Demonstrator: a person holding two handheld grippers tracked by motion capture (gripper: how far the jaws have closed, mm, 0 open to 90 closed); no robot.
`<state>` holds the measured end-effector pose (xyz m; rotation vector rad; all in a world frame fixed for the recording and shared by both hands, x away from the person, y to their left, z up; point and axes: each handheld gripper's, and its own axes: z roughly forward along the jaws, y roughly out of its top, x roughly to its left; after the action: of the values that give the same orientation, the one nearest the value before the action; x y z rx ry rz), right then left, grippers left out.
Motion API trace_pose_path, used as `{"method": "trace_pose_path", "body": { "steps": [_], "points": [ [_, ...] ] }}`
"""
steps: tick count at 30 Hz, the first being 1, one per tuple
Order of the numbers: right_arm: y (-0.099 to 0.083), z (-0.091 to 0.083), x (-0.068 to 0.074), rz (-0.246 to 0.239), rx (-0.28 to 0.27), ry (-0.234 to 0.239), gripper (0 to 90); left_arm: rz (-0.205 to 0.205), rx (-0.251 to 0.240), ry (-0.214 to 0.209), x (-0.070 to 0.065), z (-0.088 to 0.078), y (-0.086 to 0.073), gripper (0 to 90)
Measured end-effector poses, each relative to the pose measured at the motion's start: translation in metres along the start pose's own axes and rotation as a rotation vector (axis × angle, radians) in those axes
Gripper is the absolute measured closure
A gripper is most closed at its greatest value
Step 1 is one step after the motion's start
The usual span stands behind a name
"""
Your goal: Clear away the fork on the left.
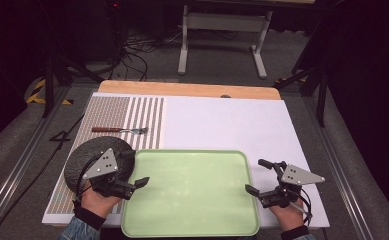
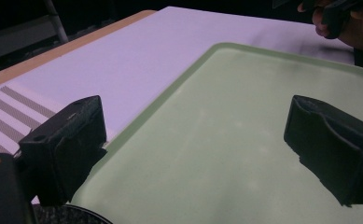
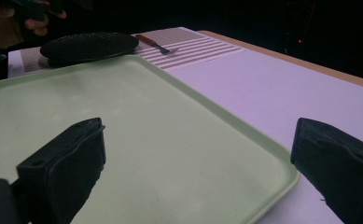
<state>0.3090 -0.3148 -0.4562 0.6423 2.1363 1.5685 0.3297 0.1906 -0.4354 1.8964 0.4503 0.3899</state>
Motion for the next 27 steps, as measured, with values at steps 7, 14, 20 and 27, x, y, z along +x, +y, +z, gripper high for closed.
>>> {"method": "trace_pose_path", "body": {
  "steps": [7, 14, 20, 27],
  "points": [
    [0.0, 0.0, 0.0, 0.004, -0.004, 0.002, 3.9, 0.033, 0.04, -0.007, 0.014, 0.0, 0.018, 6.8],
    [0.0, 0.0, -0.001, 0.005, 0.0, 0.004, 3.9, 0.037, 0.071, 0.003, 0.028, 0.001, 0.025, 6.6],
    [-0.001, 0.001, -0.001, 0.007, 0.007, 0.005, 3.9, 0.05, 0.11, 0.012, 0.042, 0.004, 0.031, 6.8],
    [-0.002, 0.002, -0.001, 0.007, 0.01, 0.006, 3.9, 0.072, 0.169, 0.033, 0.06, 0.004, 0.04, 6.8]
  ]
}}
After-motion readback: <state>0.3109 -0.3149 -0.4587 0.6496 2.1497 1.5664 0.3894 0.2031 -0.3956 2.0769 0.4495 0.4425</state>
